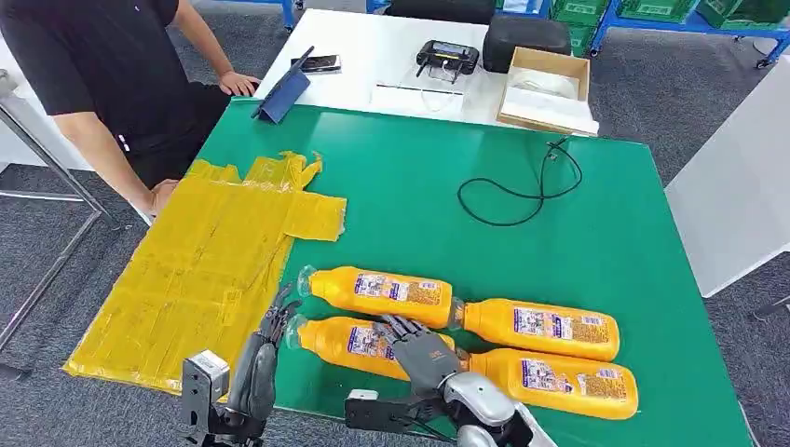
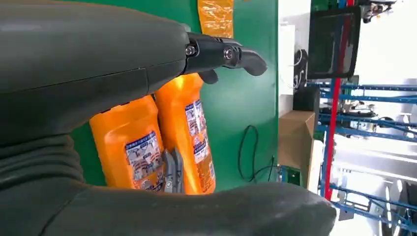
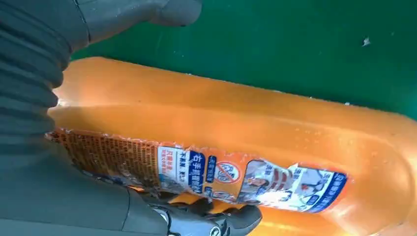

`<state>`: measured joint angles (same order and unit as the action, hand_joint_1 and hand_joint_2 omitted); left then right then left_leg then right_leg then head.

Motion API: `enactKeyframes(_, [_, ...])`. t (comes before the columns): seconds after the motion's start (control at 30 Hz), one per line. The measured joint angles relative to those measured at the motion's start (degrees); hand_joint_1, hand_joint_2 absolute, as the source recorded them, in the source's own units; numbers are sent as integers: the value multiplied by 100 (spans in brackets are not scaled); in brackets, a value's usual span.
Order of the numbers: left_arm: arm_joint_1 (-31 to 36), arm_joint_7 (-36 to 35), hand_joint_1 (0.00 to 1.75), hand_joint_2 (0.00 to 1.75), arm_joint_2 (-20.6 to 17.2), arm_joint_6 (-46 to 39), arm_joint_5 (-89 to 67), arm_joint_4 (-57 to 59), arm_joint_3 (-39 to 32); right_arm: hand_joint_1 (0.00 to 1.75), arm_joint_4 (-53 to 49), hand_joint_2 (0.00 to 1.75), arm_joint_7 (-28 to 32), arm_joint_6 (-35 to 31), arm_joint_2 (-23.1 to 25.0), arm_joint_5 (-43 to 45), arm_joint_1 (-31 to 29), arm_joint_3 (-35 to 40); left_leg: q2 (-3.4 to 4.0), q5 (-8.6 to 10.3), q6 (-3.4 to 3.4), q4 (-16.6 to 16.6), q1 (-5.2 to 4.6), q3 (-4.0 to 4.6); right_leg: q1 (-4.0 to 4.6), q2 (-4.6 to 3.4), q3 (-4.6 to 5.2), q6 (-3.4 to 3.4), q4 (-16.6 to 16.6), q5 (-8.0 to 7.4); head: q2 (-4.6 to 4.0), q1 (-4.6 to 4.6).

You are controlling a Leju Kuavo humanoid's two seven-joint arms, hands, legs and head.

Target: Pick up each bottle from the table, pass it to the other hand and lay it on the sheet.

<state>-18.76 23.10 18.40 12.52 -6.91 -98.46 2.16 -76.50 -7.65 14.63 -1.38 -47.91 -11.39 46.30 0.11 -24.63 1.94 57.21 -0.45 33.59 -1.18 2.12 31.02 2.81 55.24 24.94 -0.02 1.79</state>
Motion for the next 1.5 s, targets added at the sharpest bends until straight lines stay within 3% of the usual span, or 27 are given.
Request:
enactKeyframes(0.07, [76, -41, 0, 0, -39, -20, 80, 39, 63, 2, 210, 175, 46, 202, -44, 188, -231, 133, 4, -3, -3, 0, 1, -21, 0, -2, 24, -1, -1, 1, 0, 0])
enactKeyframes(0.1, [102, -50, 0, 0, -52, -42, 122, 61, 96, 147, 328, 175, 59, 277, -59, 218, -275, 203, 3, -14, -10, -1, 2, -38, 1, -1, 21, -5, -2, 6, 0, -4])
enactKeyframes(0.13, [115, -55, 0, 0, -66, -57, 166, 79, 116, 173, 415, 175, 65, 330, -70, 229, -346, 249, 4, -17, -12, -2, 2, -49, 1, -2, 15, -5, -2, 9, 0, -4])
enactKeyframes(0.4, [218, -210, 0, 0, -70, -517, 867, 190, -63, 175, 937, 175, 61, 445, -120, 393, -537, 428, 47, -37, -38, -2, 10, -116, 6, -41, -29, -14, -3, 13, 0, 2])
enactKeyframes(0.57, [309, 24, 0, 0, 42, -1041, 1606, 124, -335, 175, 891, 175, -271, 439, -197, 428, -519, 426, 35, -32, -31, -2, 11, -128, 5, -37, -48, -15, -3, 20, 0, 0])
enactKeyframes(0.77, [359, 48, 0, 0, 81, -1099, 1663, 85, -411, 175, 782, 175, -330, 496, -301, 472, -492, 426, 25, -28, -24, -2, 3, -128, -3, -23, -58, -23, -4, 27, 0, 0])
enactKeyframes(1.03, [373, 208, 0, 0, 118, -1900, 1998, 55, -501, 175, 717, 175, -512, 290, -337, 765, -313, 262, 7, -32, -19, -2, 1, -157, -4, -16, -93, -15, -11, 35, 0, 0])
enactKeyframes(1.07, [366, 210, 0, 175, 120, -2073, 2072, 24, -503, 175, 690, 175, -560, 64, -306, 894, -219, 174, -1, -33, -19, -2, 2, -159, -4, -10, -96, -15, -11, 38, 0, -2])
enactKeyframes(1.17, [217, 225, 0, 175, 125, -2595, 2284, -158, -527, 175, 486, 175, -389, -909, -153, 1552, 250, -281, -4, -34, -19, -3, 3, -152, -3, -4, -97, -14, -11, 40, 0, -4])
enactKeyframes(1.27, [-34, 227, 0, 175, 127, -2706, 2433, -374, -551, 175, -110, 175, 186, -1868, -24, 1899, 860, -547, -4, -33, -19, -2, 2, -120, -3, -4, -70, 2, -9, 28, 0, -4])
enactKeyframes(1.33, [-146, 221, 0, 175, 127, -2599, 2459, -439, -551, 175, -467, 175, 407, -2158, 26, 1908, 1186, -569, -3, -29, -18, -1, 2, -80, -2, -5, -85, 7, -5, 18, 0, -4])
enactKeyframes(1.5, [-474, 63, 0, 175, 149, -1848, 2234, -520, -542, 175, -1325, 175, 942, -2473, 168, 2177, 1813, -586, -1, -5, -13, 0, 6, -7, 4, -5, -8, -2, -1, 2, 0, 0])
